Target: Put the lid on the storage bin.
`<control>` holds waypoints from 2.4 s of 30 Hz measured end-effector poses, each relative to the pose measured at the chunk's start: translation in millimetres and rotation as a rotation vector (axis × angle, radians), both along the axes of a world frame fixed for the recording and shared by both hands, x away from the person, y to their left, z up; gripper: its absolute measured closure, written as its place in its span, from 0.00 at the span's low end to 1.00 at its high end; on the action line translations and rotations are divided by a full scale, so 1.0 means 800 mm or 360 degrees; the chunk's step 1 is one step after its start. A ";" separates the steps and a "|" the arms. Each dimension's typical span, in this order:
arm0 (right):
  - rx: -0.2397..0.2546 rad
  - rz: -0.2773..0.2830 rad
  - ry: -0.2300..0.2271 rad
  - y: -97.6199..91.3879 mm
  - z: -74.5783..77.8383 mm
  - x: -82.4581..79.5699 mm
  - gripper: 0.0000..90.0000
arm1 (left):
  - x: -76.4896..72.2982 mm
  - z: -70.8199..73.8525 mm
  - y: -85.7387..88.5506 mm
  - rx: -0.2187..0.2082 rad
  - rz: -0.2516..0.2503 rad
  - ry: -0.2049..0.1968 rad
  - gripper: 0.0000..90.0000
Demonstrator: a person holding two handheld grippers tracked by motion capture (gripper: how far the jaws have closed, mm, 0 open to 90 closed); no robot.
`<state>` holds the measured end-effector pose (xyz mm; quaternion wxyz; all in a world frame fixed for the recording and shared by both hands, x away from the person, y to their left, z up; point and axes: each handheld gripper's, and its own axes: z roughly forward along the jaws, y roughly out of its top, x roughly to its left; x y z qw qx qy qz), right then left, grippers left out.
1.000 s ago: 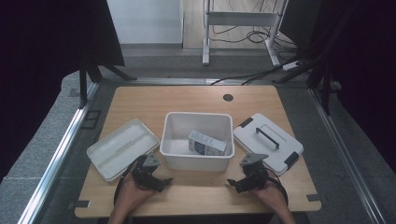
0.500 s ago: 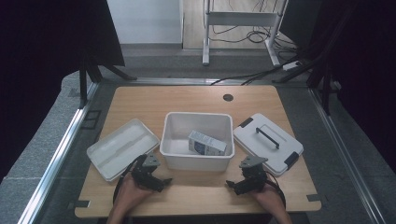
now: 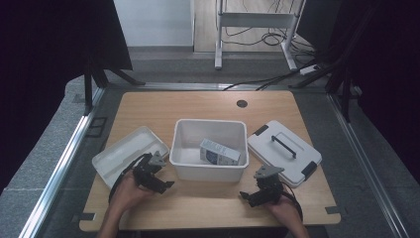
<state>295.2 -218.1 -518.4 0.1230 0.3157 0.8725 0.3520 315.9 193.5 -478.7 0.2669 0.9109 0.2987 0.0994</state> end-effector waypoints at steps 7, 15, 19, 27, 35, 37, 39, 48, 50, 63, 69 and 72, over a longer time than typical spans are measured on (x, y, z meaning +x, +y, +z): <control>-0.0001 0.0003 0.0000 0.000 0.000 0.001 0.00 | 0.022 0.030 0.030 0.0092 0.0064 0.0027 0.18; -0.0004 -0.0008 0.0003 0.000 0.000 0.002 0.00 | 0.054 0.062 0.082 0.0207 0.0193 0.0099 0.27; -0.0003 -0.0009 0.0004 0.000 0.000 0.002 0.00 | 0.065 0.065 0.094 0.0260 0.0217 0.0139 0.34; -0.0004 -0.0008 0.0003 0.000 0.000 0.002 0.00 | 0.087 0.053 0.110 0.0345 0.0237 0.0273 0.51; -0.0004 -0.0009 0.0002 0.000 0.000 0.002 0.00 | 0.106 0.027 0.110 0.0486 0.0209 0.0418 0.71; -0.0005 -0.0008 0.0003 0.000 0.000 0.002 0.00 | 0.111 0.020 0.109 0.0543 0.0205 0.0481 0.76; -0.0005 -0.0008 0.0003 0.000 0.000 0.002 0.00 | 0.115 0.016 0.108 0.0564 0.0193 0.0538 0.82; -0.0006 -0.0008 0.0003 0.000 0.000 0.002 0.00 | 0.121 0.010 0.107 0.0594 0.0159 0.0609 0.99; -0.0006 -0.0008 0.0003 0.000 0.000 0.002 0.00 | 0.120 0.012 0.108 0.0585 0.0134 0.0608 0.99; -0.0005 -0.0008 0.0003 0.000 0.000 0.002 0.00 | 0.101 0.086 0.121 0.0630 -0.0161 0.0456 0.99; -0.0005 -0.0008 0.0003 0.000 0.000 0.002 0.00 | 0.092 0.128 0.129 0.0681 -0.0284 0.0360 0.99; -0.0005 -0.0007 0.0003 0.000 0.000 0.002 0.00 | 0.089 0.136 0.131 0.0667 -0.0336 0.0332 0.99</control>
